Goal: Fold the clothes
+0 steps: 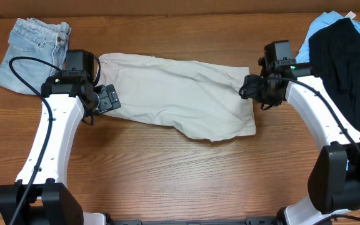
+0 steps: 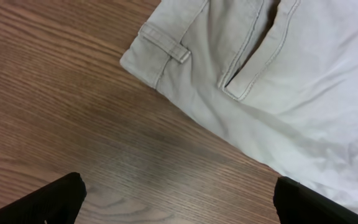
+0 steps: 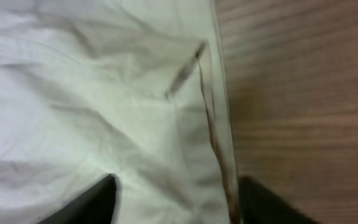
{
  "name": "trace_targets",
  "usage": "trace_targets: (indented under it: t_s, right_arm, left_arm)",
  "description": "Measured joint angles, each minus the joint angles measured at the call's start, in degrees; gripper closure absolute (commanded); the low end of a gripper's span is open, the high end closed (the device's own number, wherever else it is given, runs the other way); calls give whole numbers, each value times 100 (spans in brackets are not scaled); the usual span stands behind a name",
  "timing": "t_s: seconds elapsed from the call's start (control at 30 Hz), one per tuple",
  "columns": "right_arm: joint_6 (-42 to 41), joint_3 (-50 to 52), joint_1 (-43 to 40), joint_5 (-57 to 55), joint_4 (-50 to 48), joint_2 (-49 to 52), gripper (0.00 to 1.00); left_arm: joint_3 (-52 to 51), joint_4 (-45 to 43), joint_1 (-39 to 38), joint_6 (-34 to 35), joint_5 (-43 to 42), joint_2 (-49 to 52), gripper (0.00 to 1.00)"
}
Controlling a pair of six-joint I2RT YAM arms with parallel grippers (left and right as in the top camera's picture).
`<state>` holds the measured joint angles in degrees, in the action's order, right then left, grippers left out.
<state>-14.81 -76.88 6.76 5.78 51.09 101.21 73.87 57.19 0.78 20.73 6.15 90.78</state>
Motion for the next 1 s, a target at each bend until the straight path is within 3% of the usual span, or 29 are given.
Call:
trace_targets:
  t_s: [0.07, 0.1, 0.47, 1.0]
  right_arm:
    - [96, 0, 9, 46, -125, 90, 95]
    - [133, 0, 13, 81, -151, 144, 96]
    - [162, 0, 289, 302, -824, 911, 96]
    - [-260, -17, 302, 72, -3543, 1698, 95]
  left_arm:
    - [0, -39, 2, -39, 0, 0, 0]
    - [0, -70, 0, -46, 2, -2, 0]
    - [0, -153, 0, -146, 2, -2, 0]
    - [2, -79, 2, -116, 2, 0, 0]
